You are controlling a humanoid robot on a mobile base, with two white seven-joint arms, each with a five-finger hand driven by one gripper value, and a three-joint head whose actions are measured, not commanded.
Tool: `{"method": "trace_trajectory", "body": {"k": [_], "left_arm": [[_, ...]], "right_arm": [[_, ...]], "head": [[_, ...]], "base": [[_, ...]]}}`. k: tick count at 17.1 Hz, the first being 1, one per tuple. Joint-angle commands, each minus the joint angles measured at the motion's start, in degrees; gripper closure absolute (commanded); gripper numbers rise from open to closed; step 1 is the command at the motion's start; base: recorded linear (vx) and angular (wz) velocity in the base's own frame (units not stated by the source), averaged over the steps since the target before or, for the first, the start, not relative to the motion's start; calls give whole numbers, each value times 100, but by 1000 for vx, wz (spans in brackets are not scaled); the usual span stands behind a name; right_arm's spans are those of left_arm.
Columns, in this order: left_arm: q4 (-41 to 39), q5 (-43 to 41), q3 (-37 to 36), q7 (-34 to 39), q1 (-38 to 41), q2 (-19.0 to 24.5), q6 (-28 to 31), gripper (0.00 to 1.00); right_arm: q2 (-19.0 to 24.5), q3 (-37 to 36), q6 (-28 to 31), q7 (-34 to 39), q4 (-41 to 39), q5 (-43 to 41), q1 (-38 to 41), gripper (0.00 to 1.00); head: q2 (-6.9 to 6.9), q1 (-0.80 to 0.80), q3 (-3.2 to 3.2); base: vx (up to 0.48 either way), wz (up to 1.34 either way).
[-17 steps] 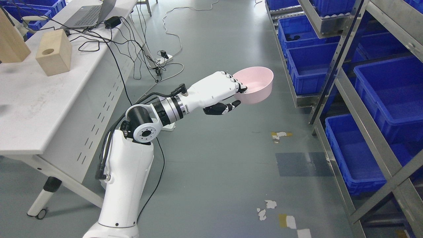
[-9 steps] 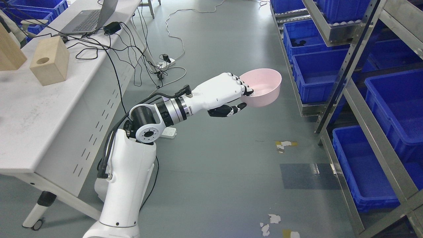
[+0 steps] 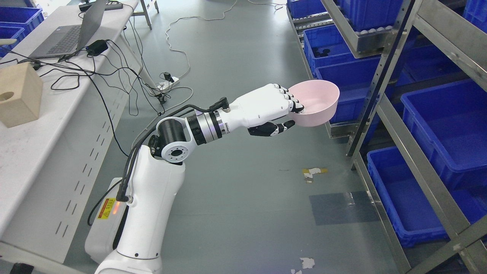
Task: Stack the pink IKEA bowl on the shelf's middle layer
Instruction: 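Hold the pink bowl in the left hand while the robot drives to another shelf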
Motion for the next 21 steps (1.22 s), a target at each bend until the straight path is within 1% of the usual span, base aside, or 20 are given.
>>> {"method": "trace_trajectory", "body": {"k": [1, 8, 9, 13, 16, 19, 21], "left_arm": [[-2, 164, -505, -18, -19, 100, -102, 96], [-20, 277, -654, -18, -97, 100, -164, 96], [-20, 382, -654, -9, -237, 100, -164, 96], [33, 892, -654, -18, -1264, 100, -164, 96], [260, 1148, -891, -18, -1696, 100, -59, 96], [428, 1069, -892, -70, -1952, 100, 99, 96], [577, 851, -735, -71, -2171, 100, 397, 96]], "right_arm": [[-100, 0, 3, -29, -100, 0, 130, 0], [-100, 0, 3, -29, -100, 0, 130, 0], [-100, 0, 3, -29, -100, 0, 130, 0], [-100, 0, 3, -29, -100, 0, 130, 0], [-100, 0, 3, -29, -100, 0, 130, 0], [-100, 0, 3, -29, -100, 0, 130, 0], [-100, 0, 3, -29, -100, 0, 130, 0]], "head": [[0, 0, 0], [0, 0, 0], [0, 0, 0], [0, 0, 0], [0, 0, 0], [0, 0, 0], [0, 0, 0]], "base": [[106, -264], [72, -398], [38, -446], [9, -337], [21, -568], [-2, -671], [-21, -698]]}}
